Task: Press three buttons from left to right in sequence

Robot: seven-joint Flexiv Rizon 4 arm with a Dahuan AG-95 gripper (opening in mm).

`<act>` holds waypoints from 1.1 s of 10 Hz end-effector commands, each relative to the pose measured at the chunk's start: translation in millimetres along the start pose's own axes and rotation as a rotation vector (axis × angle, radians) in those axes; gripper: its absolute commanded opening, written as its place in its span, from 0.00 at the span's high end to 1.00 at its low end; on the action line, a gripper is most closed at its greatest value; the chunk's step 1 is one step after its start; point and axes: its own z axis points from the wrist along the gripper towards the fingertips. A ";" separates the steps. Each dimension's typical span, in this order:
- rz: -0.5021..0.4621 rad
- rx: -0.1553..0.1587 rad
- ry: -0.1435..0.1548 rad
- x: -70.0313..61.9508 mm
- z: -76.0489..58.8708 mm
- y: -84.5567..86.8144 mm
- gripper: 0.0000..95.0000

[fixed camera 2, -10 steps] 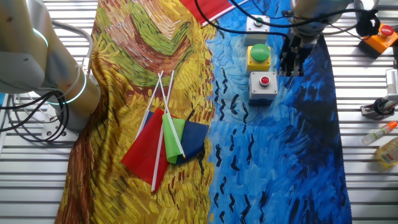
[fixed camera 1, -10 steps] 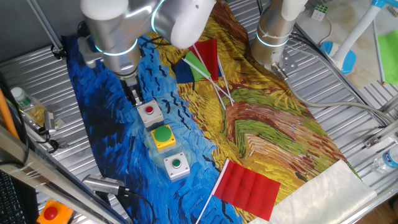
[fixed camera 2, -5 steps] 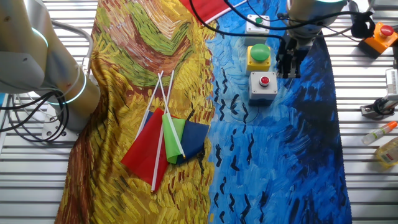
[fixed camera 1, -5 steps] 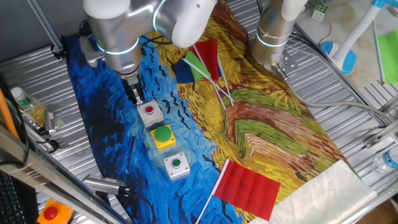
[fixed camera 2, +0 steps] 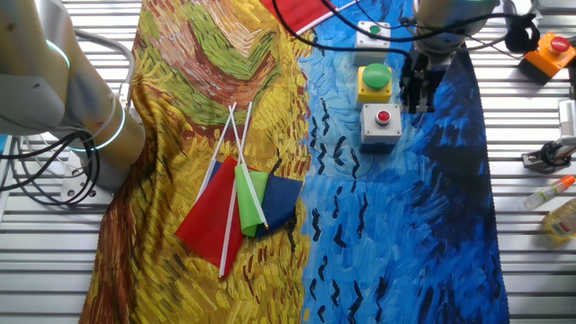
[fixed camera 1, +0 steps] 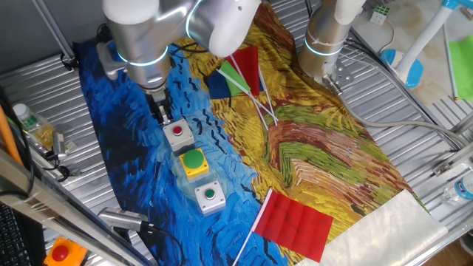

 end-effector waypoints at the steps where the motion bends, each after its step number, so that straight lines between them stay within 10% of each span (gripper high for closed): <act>1: -0.068 0.003 -0.004 -0.2 -0.8 -0.1 1.00; 8: -0.164 0.003 -0.054 -0.2 -0.8 -0.1 1.00; 11: -0.183 0.046 0.037 -0.2 -0.8 -0.1 1.00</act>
